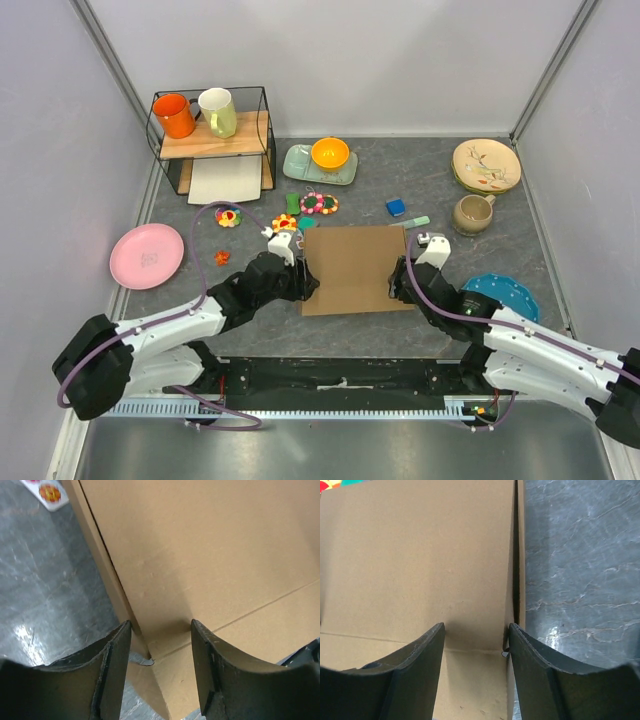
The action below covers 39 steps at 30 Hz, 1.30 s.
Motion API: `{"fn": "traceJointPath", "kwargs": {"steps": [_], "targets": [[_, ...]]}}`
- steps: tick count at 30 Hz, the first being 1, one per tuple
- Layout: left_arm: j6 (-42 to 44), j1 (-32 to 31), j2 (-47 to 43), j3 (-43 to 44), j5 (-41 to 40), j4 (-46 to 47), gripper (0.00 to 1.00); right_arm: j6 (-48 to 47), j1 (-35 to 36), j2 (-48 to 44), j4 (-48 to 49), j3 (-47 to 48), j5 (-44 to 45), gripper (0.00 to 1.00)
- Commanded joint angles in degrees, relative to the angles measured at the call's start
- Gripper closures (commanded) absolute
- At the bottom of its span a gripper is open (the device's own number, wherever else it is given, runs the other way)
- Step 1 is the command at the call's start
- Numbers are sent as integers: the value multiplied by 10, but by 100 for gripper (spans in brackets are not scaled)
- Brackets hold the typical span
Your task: Fold the paper box
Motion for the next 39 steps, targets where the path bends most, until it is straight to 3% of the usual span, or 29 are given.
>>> {"fn": "traceJointPath", "kwargs": {"steps": [1,13,16,19,24,26,31,35,39], "targets": [[-40,2,11,-31,25,40,43,38,1,12,16,-13,-27,39],[-25,2,-59,-3,-63,-5,36,-6,0,-82,-58,63,99,36],[-13,7,-54,19,-67,-20,35,-21,0,-75,-42,58,83,41],[-11,8,-42,29,-65,-26,35,-4,0,-38,-25,28,49,53],[-14,12,-23,38,-56,-38,35,55,0,-2,-34,-6,-5,59],[-12,15,-13,42,-53,-45,35,57,0,5,-49,3,-14,54],[-9,16,-4,43,-52,-42,35,15,1,-25,-118,72,13,30],[2,20,13,57,-52,-38,35,8,0,-5,-193,131,29,26],[9,27,41,79,-41,-40,35,12,0,-16,-188,128,39,25]]}}
